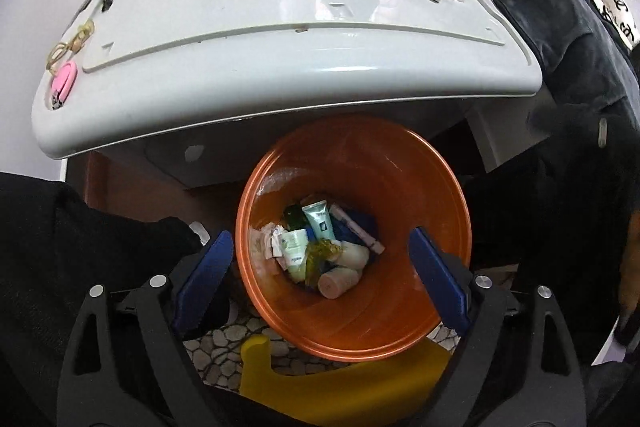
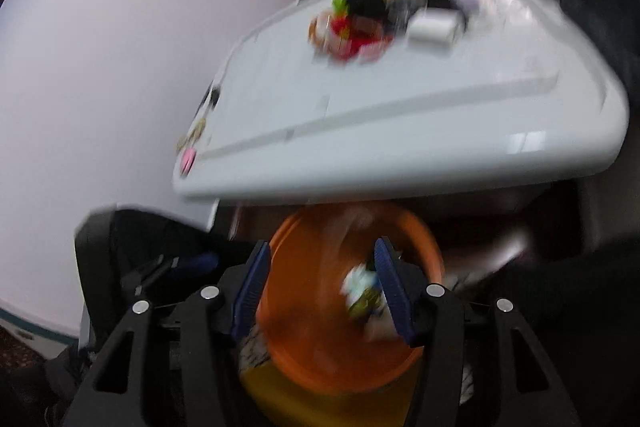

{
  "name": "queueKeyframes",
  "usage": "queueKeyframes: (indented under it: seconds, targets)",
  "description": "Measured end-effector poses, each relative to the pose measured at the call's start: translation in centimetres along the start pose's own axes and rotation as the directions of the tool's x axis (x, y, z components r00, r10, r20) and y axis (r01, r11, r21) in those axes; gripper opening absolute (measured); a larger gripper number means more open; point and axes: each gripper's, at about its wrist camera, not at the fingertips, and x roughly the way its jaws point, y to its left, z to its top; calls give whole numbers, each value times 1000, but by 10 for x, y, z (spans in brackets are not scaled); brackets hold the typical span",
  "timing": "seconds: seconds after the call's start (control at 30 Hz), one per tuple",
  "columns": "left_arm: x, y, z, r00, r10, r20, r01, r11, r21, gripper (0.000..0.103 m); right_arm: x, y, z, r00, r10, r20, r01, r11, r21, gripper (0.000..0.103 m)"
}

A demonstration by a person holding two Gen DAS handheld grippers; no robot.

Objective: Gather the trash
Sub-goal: 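Drop the yellow hair clip and toothpaste tube into the orange basin, then grasp the white charger with the right tool while the left tool grasps the red Santa toy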

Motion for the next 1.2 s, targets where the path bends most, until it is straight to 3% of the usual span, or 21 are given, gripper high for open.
queueKeyframes:
  seconds: [0.2, 0.37, 0.5, 0.67, 0.73, 0.93, 1.03, 1.13, 1.2]
  targets:
    - [5, 0, 8, 1000, -23, 2, 23, 1000, 5, 87, 13, -9, 87, 981, -185, 61, 192, 966, -170, 55]
    - [6, -4, 16, 999, -19, 29, 18, 999, 37, 87, 57, -21, 152, 974, -224, 14, 217, 926, -310, 55]
    - [7, -4, 27, 999, -15, 48, 12, 999, 53, 87, 86, -29, 177, 961, -275, 4, 253, 879, -403, 55]
    - [11, 0, 46, 998, -18, 55, 17, 1000, 26, 87, 121, -54, 190, 936, -338, -95, 259, 848, -463, 54]
    - [13, 4, 57, 998, -24, 58, 24, 1000, -5, 87, 126, -56, 185, 933, -348, -89, 262, 829, -494, 48]
    - [14, 7, 99, 993, 5, 116, 1, 999, -51, 87, 105, -59, 166, 935, -346, -74, 293, 876, -384, 42]
    - [15, 0, 124, 985, 20, 171, -15, 999, -34, 87, 66, -56, 152, 964, -261, -43, 240, 930, -279, 42]
    - [20, -18, 159, 971, -11, 240, -2, 999, 53, 87, 20, -59, 141, 978, -202, 45, 206, 968, -145, 42]
    - [27, -32, 179, 961, -12, 278, -26, 991, 131, 87, -1, -69, 133, 988, -115, 100, 118, 993, -21, 42]
